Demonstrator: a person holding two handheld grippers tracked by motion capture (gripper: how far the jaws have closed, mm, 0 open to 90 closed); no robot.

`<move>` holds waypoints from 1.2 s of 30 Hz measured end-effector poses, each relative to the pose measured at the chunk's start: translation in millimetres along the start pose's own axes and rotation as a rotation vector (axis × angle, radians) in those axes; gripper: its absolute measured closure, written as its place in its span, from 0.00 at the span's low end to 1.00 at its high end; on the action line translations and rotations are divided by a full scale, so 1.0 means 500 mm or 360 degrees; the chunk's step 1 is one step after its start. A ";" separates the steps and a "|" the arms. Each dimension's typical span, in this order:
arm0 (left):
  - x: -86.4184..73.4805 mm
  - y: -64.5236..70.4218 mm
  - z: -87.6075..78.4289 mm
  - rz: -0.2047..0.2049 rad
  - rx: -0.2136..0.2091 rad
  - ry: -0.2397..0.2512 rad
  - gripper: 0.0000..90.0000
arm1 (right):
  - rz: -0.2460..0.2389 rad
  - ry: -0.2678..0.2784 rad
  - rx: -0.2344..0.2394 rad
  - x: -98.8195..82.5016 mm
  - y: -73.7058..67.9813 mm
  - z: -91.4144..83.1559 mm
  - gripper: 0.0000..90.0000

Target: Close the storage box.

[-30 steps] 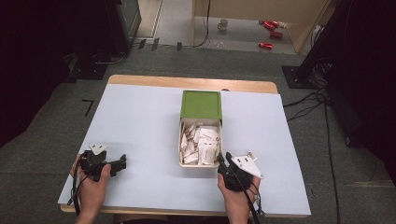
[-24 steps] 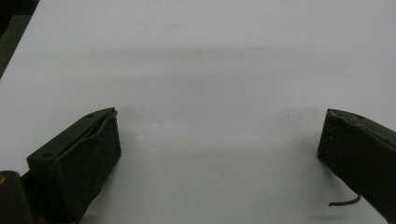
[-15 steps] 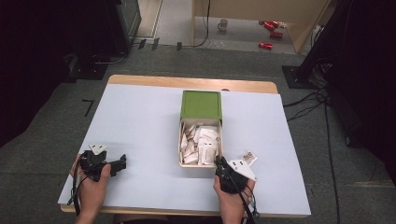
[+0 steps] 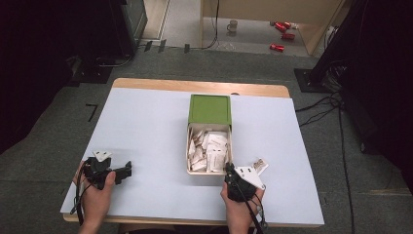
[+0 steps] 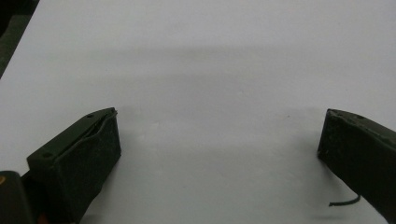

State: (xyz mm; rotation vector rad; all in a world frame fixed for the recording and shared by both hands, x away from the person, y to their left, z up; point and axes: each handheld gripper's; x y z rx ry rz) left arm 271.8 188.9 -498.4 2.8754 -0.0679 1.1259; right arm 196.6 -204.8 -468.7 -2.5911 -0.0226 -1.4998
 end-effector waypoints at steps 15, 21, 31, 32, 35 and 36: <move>0.000 0.000 0.000 0.0000 0.0000 -0.0001 0.00 | -0.0001 -0.0038 -0.0010 0.038 -0.009 -0.008 0.99; 0.000 0.000 0.000 0.0000 0.0000 -0.0001 0.00 | -0.0005 -0.0031 -0.0017 0.058 -0.006 0.001 0.99; 0.000 0.000 0.000 -0.0002 0.0000 0.0001 0.00 | -0.0002 -0.0049 -0.0017 0.076 -0.004 0.027 0.99; 0.000 0.000 0.000 -0.0002 0.0000 0.0001 0.00 | 0.0001 -0.0050 -0.0016 0.077 -0.005 0.030 0.99; 0.000 0.000 0.000 -0.0002 0.0000 0.0001 0.00 | 0.0003 -0.0062 -0.0022 0.078 -0.004 0.038 0.99; 0.000 0.000 0.000 -0.0001 0.0000 0.0000 0.00 | 0.0000 -0.0067 -0.0024 0.078 -0.003 0.042 0.99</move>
Point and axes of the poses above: each handheld gripper's, and its own axes: z roughly forward along the jaws, x roughly out of its top, y roughly to its right, and after that the axes turned 4 degrees about -z, right-handed
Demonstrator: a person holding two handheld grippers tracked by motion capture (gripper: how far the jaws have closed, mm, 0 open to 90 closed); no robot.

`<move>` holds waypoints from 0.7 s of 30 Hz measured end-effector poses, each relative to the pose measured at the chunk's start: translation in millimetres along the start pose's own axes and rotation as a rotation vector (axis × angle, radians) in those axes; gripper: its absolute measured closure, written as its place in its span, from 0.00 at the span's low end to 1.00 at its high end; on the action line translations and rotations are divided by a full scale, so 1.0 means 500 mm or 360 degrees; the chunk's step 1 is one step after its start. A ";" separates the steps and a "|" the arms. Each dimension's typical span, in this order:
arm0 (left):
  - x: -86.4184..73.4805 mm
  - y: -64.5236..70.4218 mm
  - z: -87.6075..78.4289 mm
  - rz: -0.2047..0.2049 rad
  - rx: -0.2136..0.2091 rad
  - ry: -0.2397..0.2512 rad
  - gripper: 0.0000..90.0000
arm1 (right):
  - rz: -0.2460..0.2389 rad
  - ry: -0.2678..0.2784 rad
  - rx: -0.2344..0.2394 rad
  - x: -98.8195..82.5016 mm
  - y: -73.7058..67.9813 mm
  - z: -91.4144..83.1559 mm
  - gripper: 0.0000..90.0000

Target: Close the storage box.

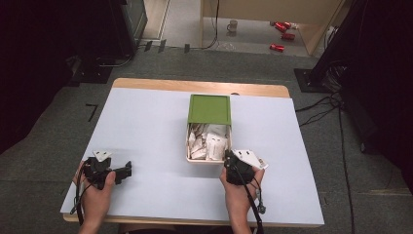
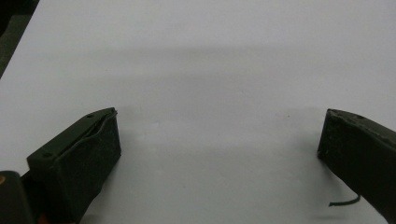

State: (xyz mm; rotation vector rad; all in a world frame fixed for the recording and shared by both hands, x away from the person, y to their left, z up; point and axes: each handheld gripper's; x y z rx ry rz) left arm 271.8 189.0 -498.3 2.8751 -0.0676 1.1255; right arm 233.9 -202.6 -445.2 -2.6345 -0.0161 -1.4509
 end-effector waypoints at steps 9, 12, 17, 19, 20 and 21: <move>0.000 0.000 0.000 0.0000 0.0000 0.0000 0.00 | 0.0001 -0.0027 -0.0009 0.000 0.004 0.027 0.99; 0.000 0.000 0.000 0.0000 0.0000 0.0000 0.00 | 0.0005 -0.0025 -0.0012 0.003 0.004 0.031 0.99; 0.000 0.000 0.000 0.0000 0.0000 0.0000 0.00 | 0.0005 -0.0018 -0.0012 0.007 0.005 0.041 0.99; 0.000 0.000 0.000 0.0000 0.0000 0.0000 0.00 | 0.0006 -0.0017 -0.0005 0.009 0.007 0.045 0.99; 0.000 0.000 0.000 0.0000 0.0000 -0.0001 0.00 | 0.0009 -0.0018 -0.0004 0.010 0.006 0.047 0.99; 0.000 0.000 0.000 0.0000 0.0000 -0.0001 0.00 | 0.0000 -0.0015 -0.0006 0.011 0.007 0.049 0.99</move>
Point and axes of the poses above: each handheld gripper's, and its own axes: z roughly forward along the jaws, x roughly out of its top, y roughly to its right, and after that the axes turned 4 degrees about -z, right-handed
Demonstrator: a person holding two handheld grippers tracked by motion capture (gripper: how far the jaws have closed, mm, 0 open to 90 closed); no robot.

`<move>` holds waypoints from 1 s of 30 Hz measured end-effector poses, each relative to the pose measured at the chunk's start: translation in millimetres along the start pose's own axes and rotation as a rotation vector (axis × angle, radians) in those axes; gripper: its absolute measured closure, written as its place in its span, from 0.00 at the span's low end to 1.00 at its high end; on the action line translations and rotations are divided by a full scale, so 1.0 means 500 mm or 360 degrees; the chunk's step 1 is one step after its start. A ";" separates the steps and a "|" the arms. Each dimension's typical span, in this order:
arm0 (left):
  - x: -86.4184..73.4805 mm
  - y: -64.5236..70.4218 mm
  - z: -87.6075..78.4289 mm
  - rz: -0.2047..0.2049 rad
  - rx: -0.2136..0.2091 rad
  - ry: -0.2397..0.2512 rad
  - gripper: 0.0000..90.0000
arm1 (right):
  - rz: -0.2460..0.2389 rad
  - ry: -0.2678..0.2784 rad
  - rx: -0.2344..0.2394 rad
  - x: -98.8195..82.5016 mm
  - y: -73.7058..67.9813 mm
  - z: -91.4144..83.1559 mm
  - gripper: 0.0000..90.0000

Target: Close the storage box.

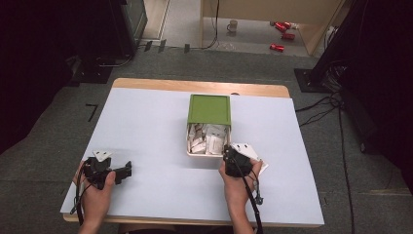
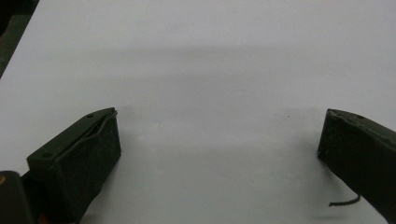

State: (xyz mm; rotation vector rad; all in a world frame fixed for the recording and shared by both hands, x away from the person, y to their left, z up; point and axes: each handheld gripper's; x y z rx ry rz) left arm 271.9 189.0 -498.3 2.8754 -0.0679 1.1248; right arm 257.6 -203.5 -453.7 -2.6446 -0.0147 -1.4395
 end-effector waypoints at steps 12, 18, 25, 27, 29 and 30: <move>0.000 0.000 0.000 0.0000 0.0000 0.0000 0.00 | 0.0001 -0.0002 0.0001 0.013 0.005 0.020 0.99; 0.000 0.000 0.000 -0.0001 0.0000 0.0000 0.00 | 0.0004 -0.0014 0.0033 0.016 0.010 0.025 0.97; 0.000 0.000 0.000 -0.0001 0.0000 0.0001 0.00 | 0.0077 0.0057 0.0177 -0.014 0.027 0.015 0.80; 0.000 0.000 0.000 -0.0001 0.0000 0.0000 0.00 | 0.0091 0.0078 0.0187 -0.019 0.029 0.004 0.77; 0.000 0.000 0.000 -0.0001 0.0000 0.0000 0.00 | 0.0087 0.0086 0.0183 -0.021 0.033 -0.007 0.76; 0.000 0.000 0.000 -0.0001 0.0000 0.0000 0.00 | 0.0100 0.0081 0.0185 -0.022 0.033 -0.013 0.75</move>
Point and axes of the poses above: each handheld gripper's, and its own axes: z roughly forward along the jaws, x roughly out of its top, y roughly to its right, and after that the axes turned 4 degrees about -z, right-handed
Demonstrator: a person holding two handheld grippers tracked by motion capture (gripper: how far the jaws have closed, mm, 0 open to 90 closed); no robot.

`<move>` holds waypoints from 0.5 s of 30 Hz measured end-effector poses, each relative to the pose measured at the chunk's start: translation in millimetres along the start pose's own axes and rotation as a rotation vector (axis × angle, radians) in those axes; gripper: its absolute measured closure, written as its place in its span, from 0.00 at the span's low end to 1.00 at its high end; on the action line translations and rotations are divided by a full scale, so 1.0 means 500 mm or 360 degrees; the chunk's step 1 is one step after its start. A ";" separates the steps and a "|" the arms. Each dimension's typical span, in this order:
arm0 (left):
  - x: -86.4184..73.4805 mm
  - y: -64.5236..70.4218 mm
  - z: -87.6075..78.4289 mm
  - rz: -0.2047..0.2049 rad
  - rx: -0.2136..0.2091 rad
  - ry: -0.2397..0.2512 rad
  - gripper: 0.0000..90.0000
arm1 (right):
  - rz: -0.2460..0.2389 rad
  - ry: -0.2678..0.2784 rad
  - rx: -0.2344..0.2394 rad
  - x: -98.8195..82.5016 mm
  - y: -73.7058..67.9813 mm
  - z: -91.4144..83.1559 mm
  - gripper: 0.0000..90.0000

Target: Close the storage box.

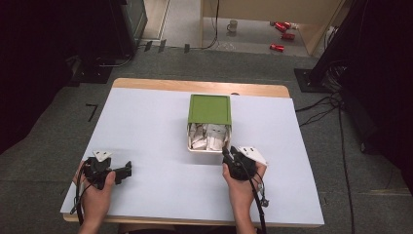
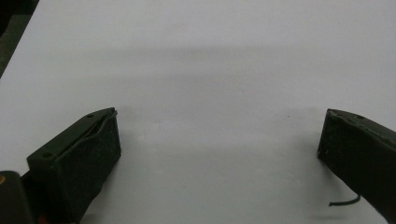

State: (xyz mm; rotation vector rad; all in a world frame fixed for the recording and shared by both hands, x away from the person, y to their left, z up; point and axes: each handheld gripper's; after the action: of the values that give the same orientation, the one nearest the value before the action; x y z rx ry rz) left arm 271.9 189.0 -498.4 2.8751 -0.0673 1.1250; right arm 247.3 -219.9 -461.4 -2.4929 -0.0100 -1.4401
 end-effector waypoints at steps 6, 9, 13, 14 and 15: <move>0.000 0.000 0.000 0.0000 0.0000 -0.0001 0.00 | -0.0064 -0.0061 0.0033 -0.013 -0.011 -0.008 0.71; 0.000 0.000 0.000 0.0000 0.0001 0.0000 0.00 | -0.0090 -0.0098 0.0027 -0.023 -0.021 -0.002 0.71; 0.000 0.000 0.000 -0.0002 0.0000 0.0002 0.00 | -0.0093 -0.0117 -0.0017 -0.026 -0.028 0.011 0.71; 0.000 0.000 0.000 -0.0002 0.0000 0.0001 0.00 | -0.0073 -0.0104 -0.0020 -0.024 -0.027 0.011 0.71; 0.000 0.000 0.000 -0.0001 0.0000 0.0001 0.00 | -0.0060 -0.0092 -0.0020 -0.022 -0.026 0.011 0.71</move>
State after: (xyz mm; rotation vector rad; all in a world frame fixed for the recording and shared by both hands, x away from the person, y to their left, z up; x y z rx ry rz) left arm 271.9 189.0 -498.4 2.8749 -0.0663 1.1255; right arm 244.8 -204.6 -470.4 -2.5568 -0.0598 -1.3865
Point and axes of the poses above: each handheld gripper's, and its own axes: z roughly forward along the jaws, x roughly out of its top, y roughly to its right, and after that the axes turned 4 degrees about -z, right-handed
